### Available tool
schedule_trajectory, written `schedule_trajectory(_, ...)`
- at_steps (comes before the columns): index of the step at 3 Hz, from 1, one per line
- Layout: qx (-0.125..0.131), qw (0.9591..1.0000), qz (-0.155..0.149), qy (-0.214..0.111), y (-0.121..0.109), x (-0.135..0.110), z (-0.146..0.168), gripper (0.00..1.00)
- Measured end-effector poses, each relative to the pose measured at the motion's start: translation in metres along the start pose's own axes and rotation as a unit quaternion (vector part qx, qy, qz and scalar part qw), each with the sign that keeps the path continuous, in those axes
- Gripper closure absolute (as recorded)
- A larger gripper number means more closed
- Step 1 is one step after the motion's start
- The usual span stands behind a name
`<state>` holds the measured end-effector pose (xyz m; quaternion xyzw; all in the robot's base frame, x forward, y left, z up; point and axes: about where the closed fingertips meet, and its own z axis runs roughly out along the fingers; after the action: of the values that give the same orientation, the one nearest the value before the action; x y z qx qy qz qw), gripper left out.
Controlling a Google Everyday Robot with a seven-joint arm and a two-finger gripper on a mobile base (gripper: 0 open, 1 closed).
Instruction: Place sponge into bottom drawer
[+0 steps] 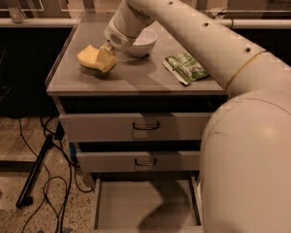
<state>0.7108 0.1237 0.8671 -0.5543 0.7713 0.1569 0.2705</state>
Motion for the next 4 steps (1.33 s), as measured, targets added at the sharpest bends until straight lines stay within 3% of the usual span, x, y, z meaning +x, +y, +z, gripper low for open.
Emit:
schedule_trajectory(1,0.030,0.9994,-0.003,-0.016,0.045,0.018,-0.040,1.00)
schedule_trajectory(2,0.030,0.9994,-0.003,-0.016,0.045,0.018,-0.040,1.00)
schedule_trajectory(3,0.027,0.9996,0.007,-0.006,0.065,0.035,-0.048,1.00)
schedule_trajectory(4,0.029,0.9986,0.044,0.008,0.115,0.075,-0.072,1.00)
